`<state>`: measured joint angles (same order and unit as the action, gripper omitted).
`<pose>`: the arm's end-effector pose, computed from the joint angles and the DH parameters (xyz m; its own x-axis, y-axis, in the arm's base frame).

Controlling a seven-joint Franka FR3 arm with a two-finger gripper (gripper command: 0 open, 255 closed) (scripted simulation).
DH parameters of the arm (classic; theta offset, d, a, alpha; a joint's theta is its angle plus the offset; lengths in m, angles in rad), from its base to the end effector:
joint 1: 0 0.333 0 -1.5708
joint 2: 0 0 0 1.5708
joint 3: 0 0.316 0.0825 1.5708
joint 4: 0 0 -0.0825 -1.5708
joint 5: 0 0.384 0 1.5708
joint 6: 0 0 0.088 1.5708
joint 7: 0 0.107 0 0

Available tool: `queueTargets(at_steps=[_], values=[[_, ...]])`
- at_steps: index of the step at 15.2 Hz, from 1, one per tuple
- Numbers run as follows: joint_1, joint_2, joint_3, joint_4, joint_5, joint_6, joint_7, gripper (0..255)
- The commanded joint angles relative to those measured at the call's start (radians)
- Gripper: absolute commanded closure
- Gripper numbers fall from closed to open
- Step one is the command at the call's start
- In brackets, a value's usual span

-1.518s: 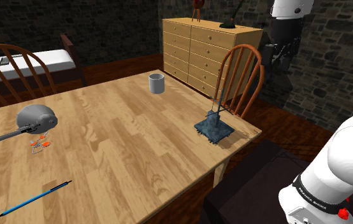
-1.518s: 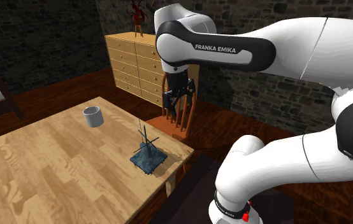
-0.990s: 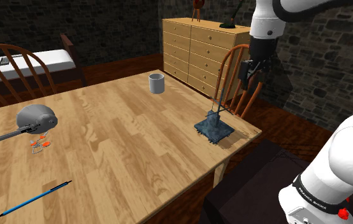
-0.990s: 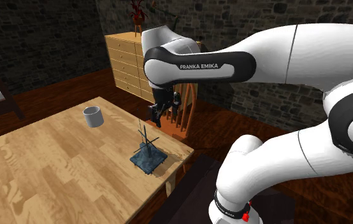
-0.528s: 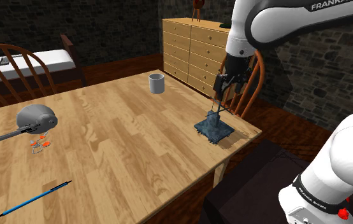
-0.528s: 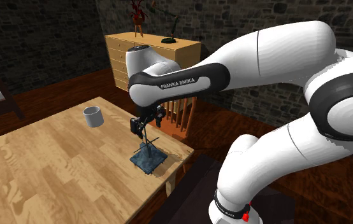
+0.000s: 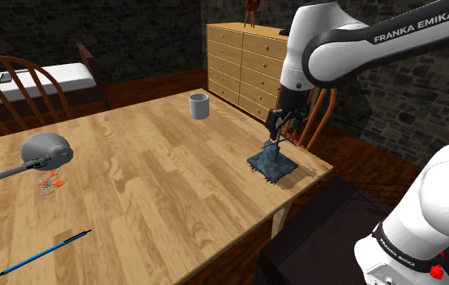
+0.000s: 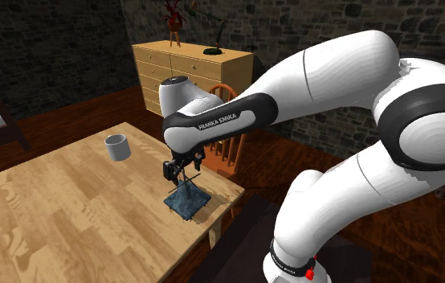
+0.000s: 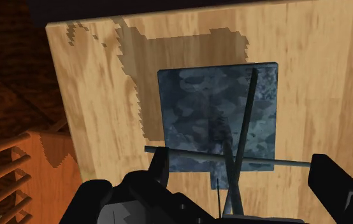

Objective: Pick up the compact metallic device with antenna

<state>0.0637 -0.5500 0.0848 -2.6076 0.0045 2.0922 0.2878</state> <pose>0.3709 0.0555 0.4342 0.9875 -0.1518 0.0431 -0.1532 -0.9878 0.0293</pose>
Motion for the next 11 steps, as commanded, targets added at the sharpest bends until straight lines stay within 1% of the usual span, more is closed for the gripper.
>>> queueTargets(at_steps=[1,2,3,11], values=[[0.001,0.002,0.001,-0.008,0.001,0.011,0.001,0],[0.001,0.003,0.001,-0.008,0.001,0.011,0.001,0],[0.001,0.003,0.001,-0.008,0.001,0.011,0.002,255],[0.001,0.002,0.002,-0.009,0.001,0.012,0.002,255]])
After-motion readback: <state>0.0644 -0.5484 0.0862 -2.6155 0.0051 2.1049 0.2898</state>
